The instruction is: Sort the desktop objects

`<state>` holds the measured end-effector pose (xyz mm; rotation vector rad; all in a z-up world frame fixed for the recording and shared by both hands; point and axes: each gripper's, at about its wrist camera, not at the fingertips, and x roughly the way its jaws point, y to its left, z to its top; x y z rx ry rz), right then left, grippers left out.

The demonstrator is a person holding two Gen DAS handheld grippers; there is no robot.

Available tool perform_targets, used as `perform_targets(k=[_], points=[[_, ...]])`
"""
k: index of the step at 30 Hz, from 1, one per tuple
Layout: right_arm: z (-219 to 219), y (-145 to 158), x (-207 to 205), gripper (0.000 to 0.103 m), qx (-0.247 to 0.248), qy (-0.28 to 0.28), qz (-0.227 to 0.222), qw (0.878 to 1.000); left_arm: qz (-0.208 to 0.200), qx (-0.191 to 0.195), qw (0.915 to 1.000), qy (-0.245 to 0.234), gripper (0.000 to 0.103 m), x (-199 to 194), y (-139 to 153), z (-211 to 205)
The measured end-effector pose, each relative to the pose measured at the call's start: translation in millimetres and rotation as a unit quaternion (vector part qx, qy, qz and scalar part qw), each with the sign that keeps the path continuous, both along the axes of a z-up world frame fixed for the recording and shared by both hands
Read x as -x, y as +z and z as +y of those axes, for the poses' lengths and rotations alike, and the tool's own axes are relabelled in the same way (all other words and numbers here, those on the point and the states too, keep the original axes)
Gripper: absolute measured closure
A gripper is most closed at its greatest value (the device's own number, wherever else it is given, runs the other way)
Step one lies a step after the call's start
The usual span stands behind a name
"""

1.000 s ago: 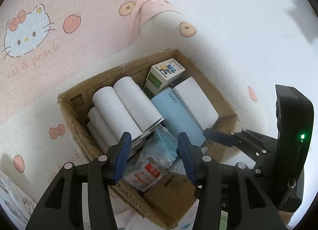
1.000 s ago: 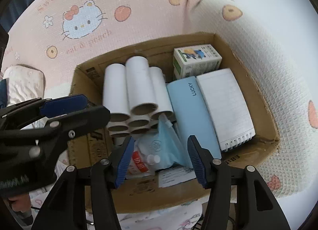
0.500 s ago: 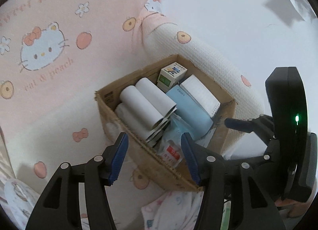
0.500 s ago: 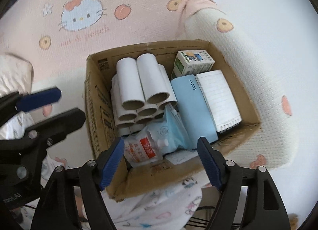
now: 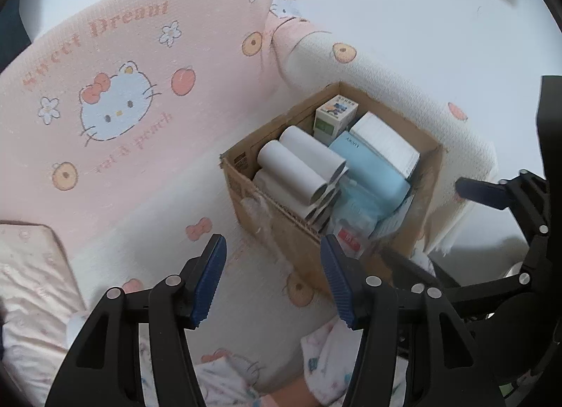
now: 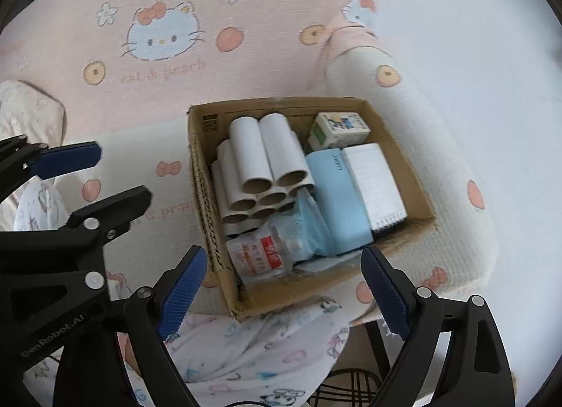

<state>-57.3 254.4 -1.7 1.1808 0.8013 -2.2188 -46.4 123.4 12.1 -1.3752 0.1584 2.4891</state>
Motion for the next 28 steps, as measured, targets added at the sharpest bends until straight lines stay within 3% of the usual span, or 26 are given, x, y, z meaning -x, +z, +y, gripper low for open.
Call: perform_targets(k=[8, 19, 28], points=[[14, 22, -17, 0.013, -0.008, -0.014, 0.035, 0.999, -0.039, 0.008, 0.9990, 0.020, 0.043, -12, 10, -9], [18, 39, -33, 0.012, 0.015, -0.015, 0.041, 0.999, 0.006, 0.033, 0.9994, 0.002, 0.042, -27, 35, -6], [18, 40, -42, 0.012, 0.008, -0.020, 0.038, 0.999, 0.005, 0.034, 0.9994, -0.007, 0.040, -31, 32, -5]])
